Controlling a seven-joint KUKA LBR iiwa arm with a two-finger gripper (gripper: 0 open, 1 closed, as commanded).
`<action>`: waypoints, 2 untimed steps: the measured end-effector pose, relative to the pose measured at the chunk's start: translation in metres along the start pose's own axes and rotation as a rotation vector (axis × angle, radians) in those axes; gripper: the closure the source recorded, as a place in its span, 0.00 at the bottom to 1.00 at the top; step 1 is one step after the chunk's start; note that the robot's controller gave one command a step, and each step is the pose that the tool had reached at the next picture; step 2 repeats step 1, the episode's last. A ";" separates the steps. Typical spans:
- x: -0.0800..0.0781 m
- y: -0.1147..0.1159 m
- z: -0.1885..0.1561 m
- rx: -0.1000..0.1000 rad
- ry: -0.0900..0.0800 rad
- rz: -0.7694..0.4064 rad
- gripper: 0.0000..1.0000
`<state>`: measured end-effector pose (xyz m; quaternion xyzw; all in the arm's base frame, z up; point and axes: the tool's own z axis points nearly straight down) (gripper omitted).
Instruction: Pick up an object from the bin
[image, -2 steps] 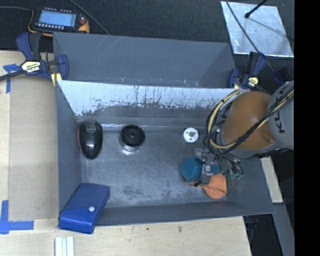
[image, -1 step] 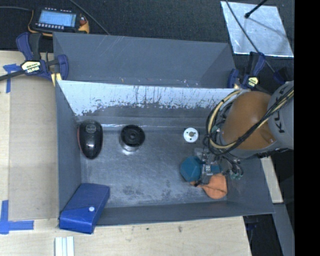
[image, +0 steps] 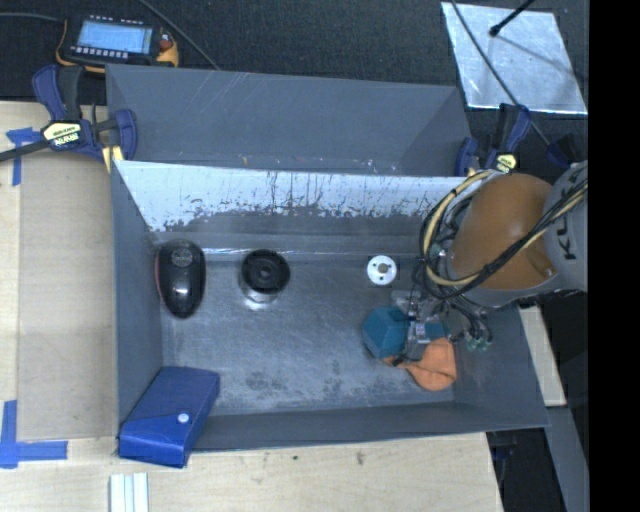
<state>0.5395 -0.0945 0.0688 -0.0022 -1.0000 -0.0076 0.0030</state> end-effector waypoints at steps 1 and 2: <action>-0.020 -0.013 -0.001 -0.005 0.003 0.000 1.00; -0.020 -0.013 -0.001 -0.005 0.003 0.000 1.00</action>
Offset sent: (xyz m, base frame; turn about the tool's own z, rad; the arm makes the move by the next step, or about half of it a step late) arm 0.0559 0.0194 0.1838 -0.0045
